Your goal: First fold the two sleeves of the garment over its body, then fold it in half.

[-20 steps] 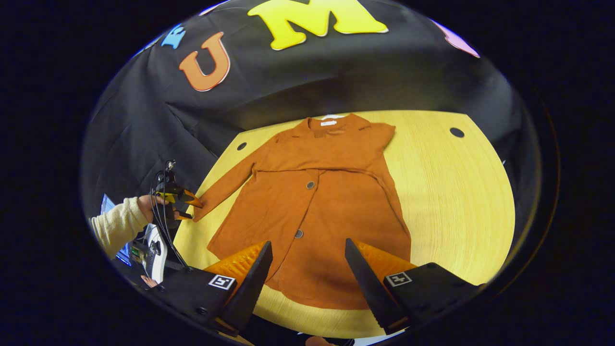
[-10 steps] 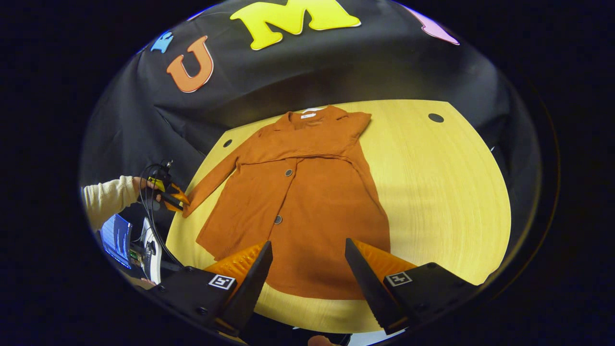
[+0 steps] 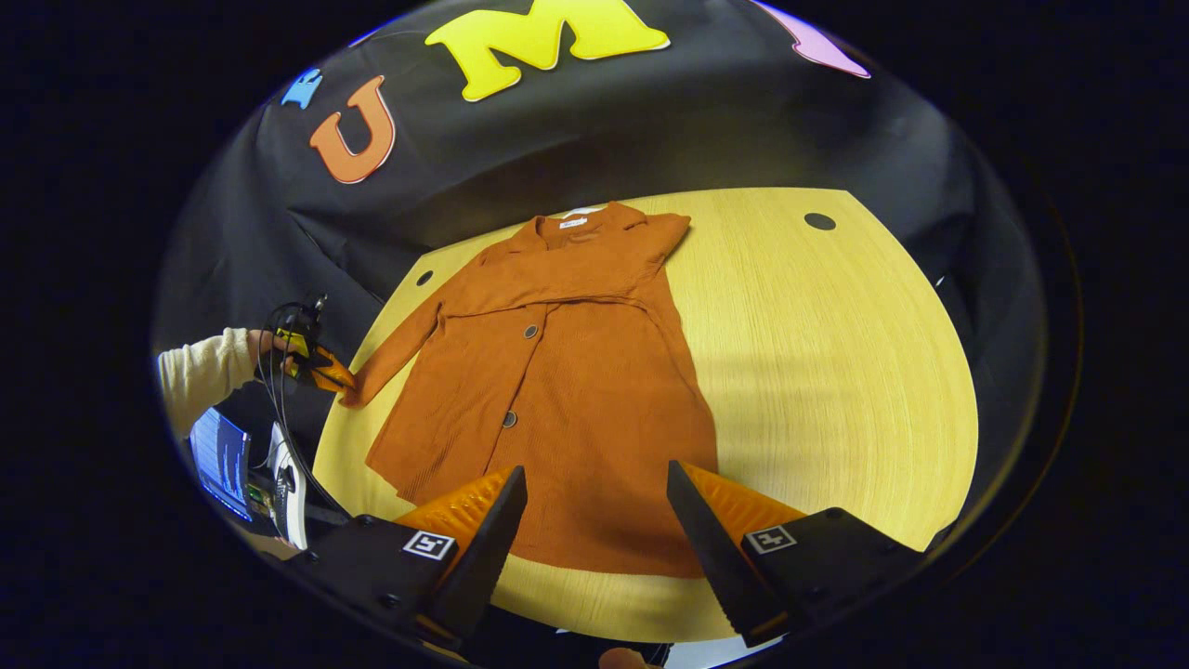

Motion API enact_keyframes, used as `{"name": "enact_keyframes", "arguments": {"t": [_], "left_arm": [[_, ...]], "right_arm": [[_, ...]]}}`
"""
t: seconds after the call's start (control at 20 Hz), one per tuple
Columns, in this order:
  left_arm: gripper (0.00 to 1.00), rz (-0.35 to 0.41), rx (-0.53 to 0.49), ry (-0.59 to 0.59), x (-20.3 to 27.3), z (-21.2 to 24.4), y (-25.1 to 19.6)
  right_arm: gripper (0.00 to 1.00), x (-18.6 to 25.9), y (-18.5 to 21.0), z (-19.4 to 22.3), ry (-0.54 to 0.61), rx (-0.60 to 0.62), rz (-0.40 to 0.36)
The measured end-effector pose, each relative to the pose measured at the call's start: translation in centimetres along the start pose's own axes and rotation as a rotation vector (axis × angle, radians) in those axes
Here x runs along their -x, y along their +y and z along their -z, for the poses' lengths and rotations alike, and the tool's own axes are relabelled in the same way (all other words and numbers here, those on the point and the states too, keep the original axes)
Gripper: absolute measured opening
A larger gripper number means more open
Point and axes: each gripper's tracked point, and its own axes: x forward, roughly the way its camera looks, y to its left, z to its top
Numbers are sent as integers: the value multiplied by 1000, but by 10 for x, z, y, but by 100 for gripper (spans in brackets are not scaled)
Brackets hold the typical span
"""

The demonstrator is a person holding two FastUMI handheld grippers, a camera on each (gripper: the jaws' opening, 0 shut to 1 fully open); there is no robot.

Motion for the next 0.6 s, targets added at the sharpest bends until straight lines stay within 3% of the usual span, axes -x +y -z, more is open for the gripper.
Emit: {"name": "enact_keyframes", "arguments": {"t": [0.2, 0.5, 0.55, 0.6], "left_arm": [[3, 63, -112, -85, 46, -16, -70], [3, 133, -423, -190, 117, -5, -216], [3, 131, -473, -206, 121, 1, -240], [3, 132, -526, -220, 123, 9, -262]], "right_arm": [[97, -2, -9, 0, -6, -14, -27], [97, -6, -24, -10, -14, -37, -55], [93, -7, -29, -11, -14, -29, -49], [97, -5, -35, -11, -14, -27, -42]]}}
